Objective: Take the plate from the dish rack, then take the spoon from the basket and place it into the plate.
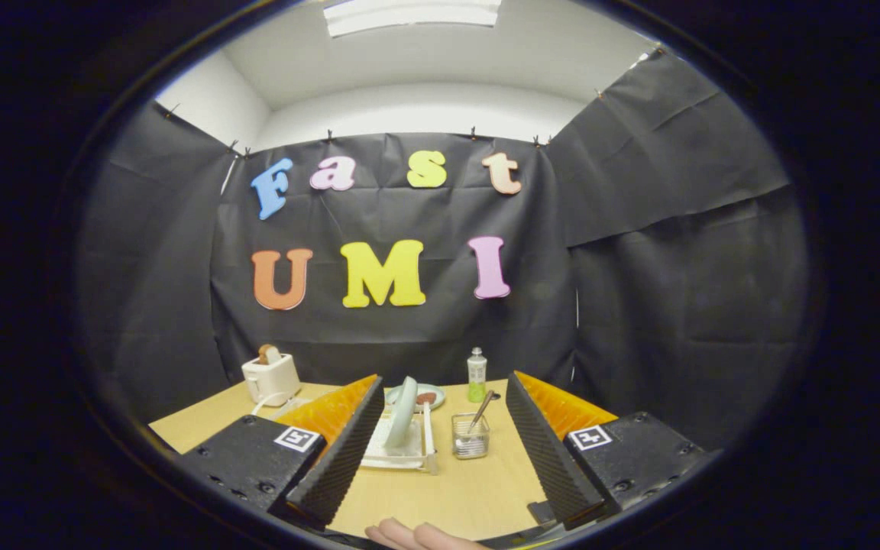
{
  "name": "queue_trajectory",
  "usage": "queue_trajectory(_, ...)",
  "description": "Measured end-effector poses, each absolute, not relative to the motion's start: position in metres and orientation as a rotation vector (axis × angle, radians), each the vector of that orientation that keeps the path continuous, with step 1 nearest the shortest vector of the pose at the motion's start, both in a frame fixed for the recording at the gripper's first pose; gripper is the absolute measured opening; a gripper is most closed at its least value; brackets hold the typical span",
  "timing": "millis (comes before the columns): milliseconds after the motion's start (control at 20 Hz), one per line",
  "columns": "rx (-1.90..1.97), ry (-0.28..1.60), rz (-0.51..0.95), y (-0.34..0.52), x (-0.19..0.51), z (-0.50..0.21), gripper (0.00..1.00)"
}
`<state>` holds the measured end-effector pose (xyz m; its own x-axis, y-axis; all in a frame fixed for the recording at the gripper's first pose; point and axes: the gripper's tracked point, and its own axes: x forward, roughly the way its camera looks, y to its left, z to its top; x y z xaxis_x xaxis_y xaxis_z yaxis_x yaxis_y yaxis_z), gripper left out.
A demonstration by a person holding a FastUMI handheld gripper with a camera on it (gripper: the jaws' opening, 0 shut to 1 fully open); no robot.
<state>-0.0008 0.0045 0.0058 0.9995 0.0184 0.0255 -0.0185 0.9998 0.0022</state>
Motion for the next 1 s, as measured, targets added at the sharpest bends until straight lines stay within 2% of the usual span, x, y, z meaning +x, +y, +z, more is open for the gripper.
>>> queue_trajectory(400, -0.027, -0.016, 0.018, -0.011, 0.015, 0.011, 1.0)
queue_trajectory(650, -0.078, 0.029, 0.058, 0.025, 0.068, 0.012, 1.0)
queue_trajectory(1000, -0.075, 0.164, 0.043, 0.064, 0.158, 0.01, 1.0)
